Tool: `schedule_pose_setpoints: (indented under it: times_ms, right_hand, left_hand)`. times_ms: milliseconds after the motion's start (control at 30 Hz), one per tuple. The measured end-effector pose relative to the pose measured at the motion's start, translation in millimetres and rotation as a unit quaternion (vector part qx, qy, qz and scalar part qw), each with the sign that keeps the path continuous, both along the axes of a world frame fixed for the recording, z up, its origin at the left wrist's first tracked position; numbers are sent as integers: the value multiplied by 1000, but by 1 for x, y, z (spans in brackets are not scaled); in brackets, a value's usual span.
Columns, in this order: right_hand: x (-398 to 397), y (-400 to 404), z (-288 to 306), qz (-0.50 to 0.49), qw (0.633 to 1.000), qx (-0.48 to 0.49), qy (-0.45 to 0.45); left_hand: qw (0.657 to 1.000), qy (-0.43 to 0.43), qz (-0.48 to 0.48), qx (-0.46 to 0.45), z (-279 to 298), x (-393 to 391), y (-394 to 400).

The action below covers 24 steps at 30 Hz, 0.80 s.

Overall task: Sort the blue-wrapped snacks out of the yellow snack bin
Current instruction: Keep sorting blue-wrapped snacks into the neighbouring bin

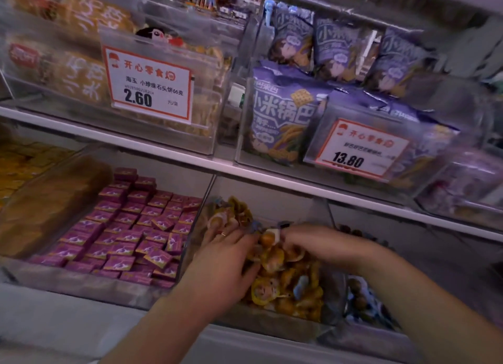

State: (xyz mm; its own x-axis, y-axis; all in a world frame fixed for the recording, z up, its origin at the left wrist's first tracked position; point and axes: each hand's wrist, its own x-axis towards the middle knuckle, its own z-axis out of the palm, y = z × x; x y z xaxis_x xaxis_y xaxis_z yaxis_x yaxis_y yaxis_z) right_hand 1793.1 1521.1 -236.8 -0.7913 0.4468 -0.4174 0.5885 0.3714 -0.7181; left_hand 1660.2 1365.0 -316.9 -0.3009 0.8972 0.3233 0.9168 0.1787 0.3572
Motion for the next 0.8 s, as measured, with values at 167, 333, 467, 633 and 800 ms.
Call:
schedule_pose_setpoints:
  times_ms: [167, 333, 467, 633, 800]
  right_hand:
    - [31, -19, -1, 159, 937, 308, -35]
    - [68, -25, -11, 98, 887, 450, 41]
    - [75, -26, -19, 202, 869, 448, -63]
    - [60, -27, -29, 229, 834, 493, -97]
    - [61, -20, -21, 200, 855, 476, -40]
  left_hand:
    - [999, -2, -3, -54, 0, -1, 1]
    - [998, -19, 16, -57, 1, -8, 3]
    - [997, -21, 18, -73, 3, -11, 6]
    - [991, -120, 42, -28, 10, -13, 5]
    - [981, -188, 38, 5, 15, -10, 4]
